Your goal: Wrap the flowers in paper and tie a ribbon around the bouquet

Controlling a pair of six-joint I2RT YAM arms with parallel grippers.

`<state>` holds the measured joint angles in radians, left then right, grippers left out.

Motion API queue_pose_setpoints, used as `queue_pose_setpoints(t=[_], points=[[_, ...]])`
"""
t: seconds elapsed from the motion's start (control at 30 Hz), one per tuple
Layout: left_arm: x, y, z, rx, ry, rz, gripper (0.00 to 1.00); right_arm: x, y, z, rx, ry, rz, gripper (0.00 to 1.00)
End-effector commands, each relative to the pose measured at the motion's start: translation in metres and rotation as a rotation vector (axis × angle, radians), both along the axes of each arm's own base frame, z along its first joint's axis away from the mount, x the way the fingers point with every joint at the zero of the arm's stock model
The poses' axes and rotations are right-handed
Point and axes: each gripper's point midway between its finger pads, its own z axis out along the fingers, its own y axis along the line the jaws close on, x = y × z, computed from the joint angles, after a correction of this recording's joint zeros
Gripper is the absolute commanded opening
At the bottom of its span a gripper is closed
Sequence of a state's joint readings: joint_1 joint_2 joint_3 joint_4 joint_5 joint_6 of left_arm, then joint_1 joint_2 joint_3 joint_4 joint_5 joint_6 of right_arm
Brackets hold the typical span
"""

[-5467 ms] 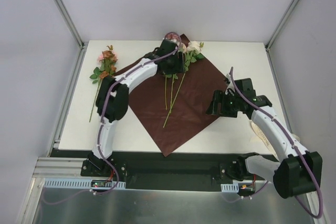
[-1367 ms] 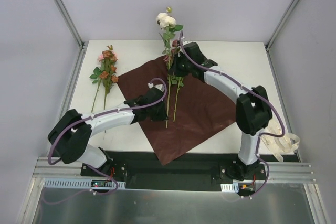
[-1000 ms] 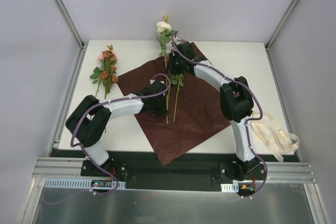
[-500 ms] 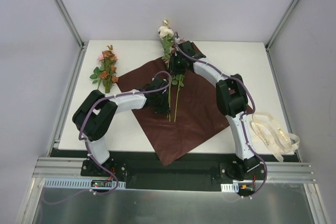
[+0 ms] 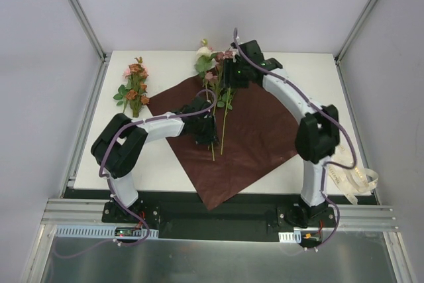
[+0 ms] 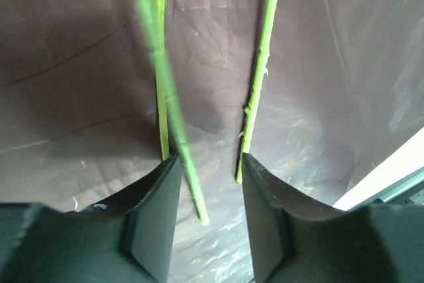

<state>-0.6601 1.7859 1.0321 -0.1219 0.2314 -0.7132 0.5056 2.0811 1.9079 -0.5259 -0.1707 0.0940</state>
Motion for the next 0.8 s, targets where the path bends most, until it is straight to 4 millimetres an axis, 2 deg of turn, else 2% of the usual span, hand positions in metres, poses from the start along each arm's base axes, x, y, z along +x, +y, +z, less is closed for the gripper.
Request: queue_pose_setpoints(t=[0.0,0.03,0.07,0.13,0.17,0.23,0.27,0.3,0.37,0.4,0.43,0.53,0.57,0.6,0.63,0.77], points=[[-0.001,0.001,0.043,-0.070,-0.069,-0.023,0.45,-0.044,-0.041,0.078,0.024,-0.119,-0.008,0.55],[-0.002,0.003,0.051,-0.080,-0.090,-0.033,0.48,-0.061,-0.048,0.080,0.032,-0.116,-0.002,0.56],[0.000,0.007,0.068,-0.103,-0.135,-0.029,0.51,-0.069,-0.051,0.075,0.029,-0.104,0.002,0.55],[-0.002,0.017,0.084,-0.117,-0.163,-0.024,0.54,-0.086,-0.054,0.073,0.044,-0.100,0.022,0.55],[0.001,0.028,0.101,-0.145,-0.196,-0.004,0.57,-0.101,-0.059,0.062,0.035,-0.081,0.029,0.56],[-0.003,0.042,0.112,-0.164,-0.192,0.000,0.59,-0.115,-0.059,0.053,0.036,-0.058,0.044,0.55],[-0.005,0.052,0.123,-0.173,-0.210,0.009,0.66,-0.125,-0.063,0.045,0.032,-0.036,0.051,0.56],[0.005,0.073,0.126,-0.162,-0.221,0.055,0.67,-0.133,-0.062,0.038,0.023,-0.022,0.067,0.55],[0.003,0.094,0.132,-0.166,-0.232,0.079,0.67,-0.142,-0.058,0.031,0.029,-0.023,0.096,0.55],[0.011,0.110,0.131,-0.163,-0.235,0.112,0.67,-0.152,-0.056,0.018,0.028,0.005,0.116,0.55],[0.014,0.115,0.130,-0.174,-0.219,0.122,0.66,-0.154,-0.049,0.017,0.061,0.011,0.137,0.55],[0.029,0.110,0.124,-0.191,-0.164,0.092,0.58,-0.163,-0.039,0.000,0.100,0.065,0.164,0.55],[0.045,0.106,0.120,-0.185,-0.167,0.101,0.55,-0.163,-0.037,-0.003,0.109,0.079,0.165,0.54],[0.054,0.106,0.116,-0.179,-0.164,0.115,0.50,-0.164,-0.035,-0.008,0.115,0.096,0.172,0.52],[0.062,0.106,0.111,-0.163,-0.160,0.130,0.39,-0.164,-0.034,-0.010,0.118,0.105,0.169,0.51],[0.105,0.110,0.083,-0.061,-0.150,0.208,0.22,-0.160,-0.041,-0.026,0.085,0.130,0.124,0.46]])
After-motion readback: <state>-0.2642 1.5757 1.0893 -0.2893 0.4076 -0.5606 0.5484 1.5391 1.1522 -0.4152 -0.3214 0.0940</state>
